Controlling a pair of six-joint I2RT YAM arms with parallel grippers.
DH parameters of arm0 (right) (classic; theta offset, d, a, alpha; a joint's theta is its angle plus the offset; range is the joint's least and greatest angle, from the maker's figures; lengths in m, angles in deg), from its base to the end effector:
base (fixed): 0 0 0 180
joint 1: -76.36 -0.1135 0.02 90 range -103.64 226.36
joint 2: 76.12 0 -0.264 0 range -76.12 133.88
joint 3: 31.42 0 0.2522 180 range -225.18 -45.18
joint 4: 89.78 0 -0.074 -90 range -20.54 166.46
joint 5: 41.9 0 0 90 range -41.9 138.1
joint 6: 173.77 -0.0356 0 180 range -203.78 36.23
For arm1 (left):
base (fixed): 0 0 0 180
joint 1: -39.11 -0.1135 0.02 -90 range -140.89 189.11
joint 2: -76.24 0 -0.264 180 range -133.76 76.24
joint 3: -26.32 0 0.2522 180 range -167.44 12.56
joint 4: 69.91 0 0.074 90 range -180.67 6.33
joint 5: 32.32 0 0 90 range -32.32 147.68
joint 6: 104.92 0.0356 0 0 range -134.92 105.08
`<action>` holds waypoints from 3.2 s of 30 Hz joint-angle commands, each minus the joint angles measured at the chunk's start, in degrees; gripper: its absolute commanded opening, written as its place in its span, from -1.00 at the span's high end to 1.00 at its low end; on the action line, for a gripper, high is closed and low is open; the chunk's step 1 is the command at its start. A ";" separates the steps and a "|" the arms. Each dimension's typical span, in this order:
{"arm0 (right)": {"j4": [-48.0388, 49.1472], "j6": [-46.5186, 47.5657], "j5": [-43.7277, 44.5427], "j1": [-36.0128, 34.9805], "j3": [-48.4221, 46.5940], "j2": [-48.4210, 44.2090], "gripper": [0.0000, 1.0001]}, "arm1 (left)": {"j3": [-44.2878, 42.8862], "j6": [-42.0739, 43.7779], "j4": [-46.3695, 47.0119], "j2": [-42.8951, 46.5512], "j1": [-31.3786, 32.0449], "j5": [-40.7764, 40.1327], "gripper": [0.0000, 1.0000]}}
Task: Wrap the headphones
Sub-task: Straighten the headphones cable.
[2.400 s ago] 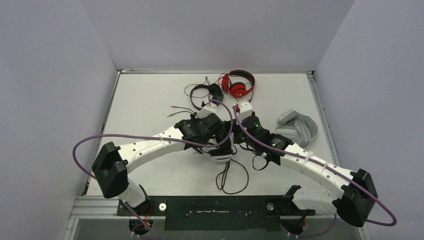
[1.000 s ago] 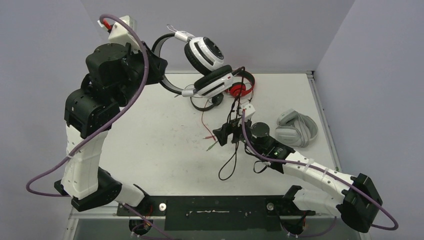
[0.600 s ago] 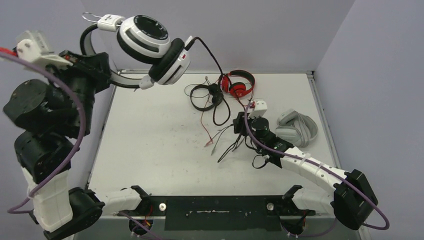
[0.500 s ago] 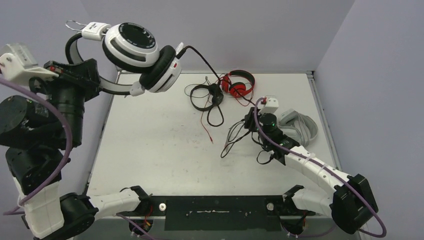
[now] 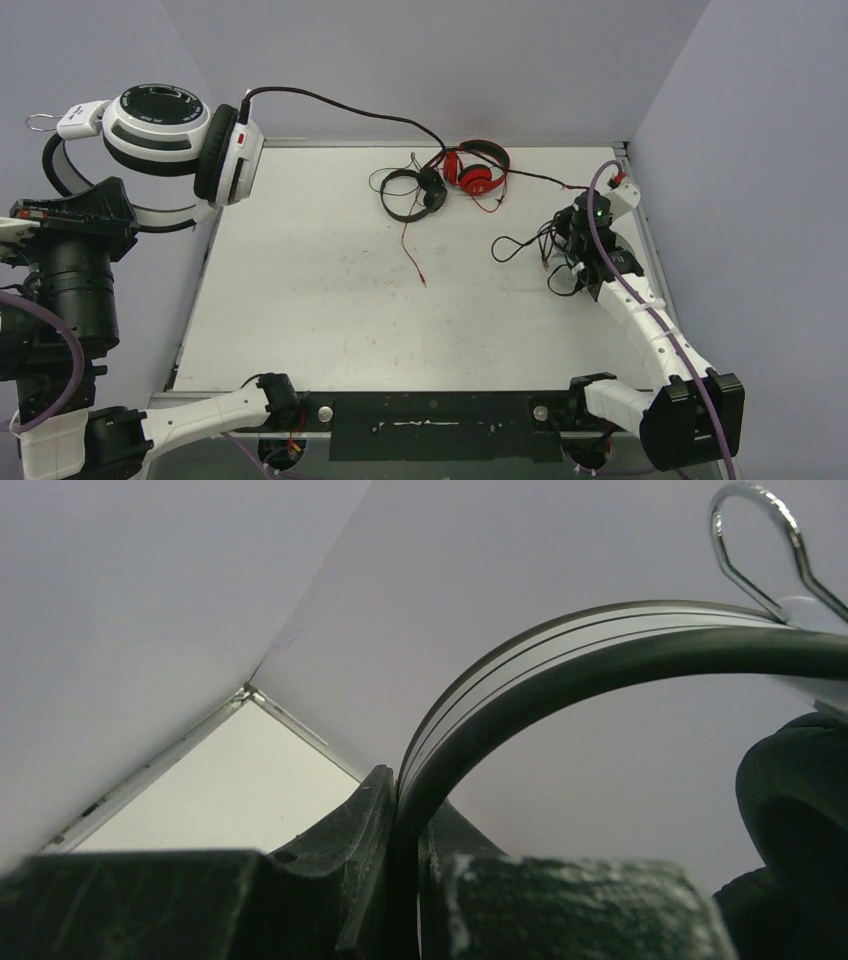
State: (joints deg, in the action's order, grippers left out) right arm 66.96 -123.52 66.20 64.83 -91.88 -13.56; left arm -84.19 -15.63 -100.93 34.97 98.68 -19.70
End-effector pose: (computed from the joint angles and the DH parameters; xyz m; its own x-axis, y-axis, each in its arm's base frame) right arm 0.2450 0.0387 0.2924 -0.2682 0.5656 -0.7798 0.3338 0.8139 0.4755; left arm 0.0174 0.0390 0.5741 0.3158 -0.5430 -0.7781 -0.1960 0.7650 -0.6134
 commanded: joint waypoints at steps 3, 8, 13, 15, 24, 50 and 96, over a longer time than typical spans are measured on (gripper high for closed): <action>-7.62 -13.04 -9.49 13.37 -5.37 5.77 0.76 | 5.91 15.33 26.63 3.91 2.68 -7.98 1.00; 0.37 -5.76 -23.96 14.98 -6.22 9.56 0.72 | 7.12 18.07 28.64 4.37 2.96 -8.41 1.00; 1.93 6.92 -22.92 1.10 -13.53 10.67 0.44 | 6.58 18.56 27.71 1.71 4.13 -8.03 1.00; 1.51 10.27 -15.72 -4.69 -16.32 10.33 0.40 | 6.53 18.54 27.52 0.64 4.76 -7.83 1.00; -6.86 9.28 -6.41 2.27 -39.26 18.72 0.81 | 7.43 21.95 31.56 0.40 5.64 -9.38 1.00; -9.99 12.31 -25.90 13.16 -54.86 29.08 0.47 | 5.35 13.85 27.35 7.72 7.05 -6.11 1.00; 34.70 40.80 -45.31 -31.07 -2.41 22.85 -0.66 | -14.59 10.81 26.05 -12.04 10.74 5.58 1.00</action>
State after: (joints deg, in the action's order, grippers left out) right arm 94.61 -86.87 20.74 34.14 -94.20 5.68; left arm -95.19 -3.63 -79.16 24.54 108.89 -18.63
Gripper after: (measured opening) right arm 0.847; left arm 0.069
